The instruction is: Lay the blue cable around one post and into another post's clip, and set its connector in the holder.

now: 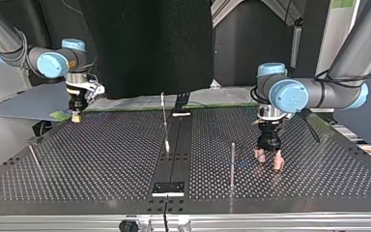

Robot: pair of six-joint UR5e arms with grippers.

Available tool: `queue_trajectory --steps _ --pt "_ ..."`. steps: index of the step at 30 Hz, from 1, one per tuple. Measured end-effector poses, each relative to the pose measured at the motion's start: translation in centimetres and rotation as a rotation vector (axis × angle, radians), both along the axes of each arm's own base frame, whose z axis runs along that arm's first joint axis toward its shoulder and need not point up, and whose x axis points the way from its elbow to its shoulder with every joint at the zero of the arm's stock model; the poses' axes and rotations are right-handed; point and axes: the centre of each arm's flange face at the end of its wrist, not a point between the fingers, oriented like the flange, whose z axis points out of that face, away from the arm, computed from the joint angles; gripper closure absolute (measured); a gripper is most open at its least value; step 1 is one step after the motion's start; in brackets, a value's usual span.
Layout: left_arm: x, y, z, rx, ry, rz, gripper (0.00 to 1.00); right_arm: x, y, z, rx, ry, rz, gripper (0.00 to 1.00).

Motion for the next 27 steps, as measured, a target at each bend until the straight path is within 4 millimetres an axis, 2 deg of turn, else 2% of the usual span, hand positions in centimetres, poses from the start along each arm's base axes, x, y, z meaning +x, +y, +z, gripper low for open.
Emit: queue_trajectory --steps 9,11,14,20,27 --pt "-0.1 -0.2 0.0 0.000 -0.001 -0.007 0.00 -0.1 -1.4 8.4 -0.091 0.021 -0.029 1.00" --pt "0.0 -0.2 0.0 0.000 0.000 -0.008 0.00 -0.2 -1.5 10.5 -0.111 0.022 -0.036 1.00" --pt "-0.1 -0.2 0.0 0.000 0.000 -0.009 0.00 -0.4 -1.1 12.5 -0.119 0.023 -0.042 1.00" --pt "0.0 -0.2 0.1 0.000 -0.001 -0.008 0.00 -0.8 0.3 15.3 -0.117 0.027 -0.050 1.00" --pt "0.0 -0.1 0.1 0.001 -0.001 -0.007 0.00 -2.2 2.9 16.4 -0.068 0.037 -0.088 1.00"
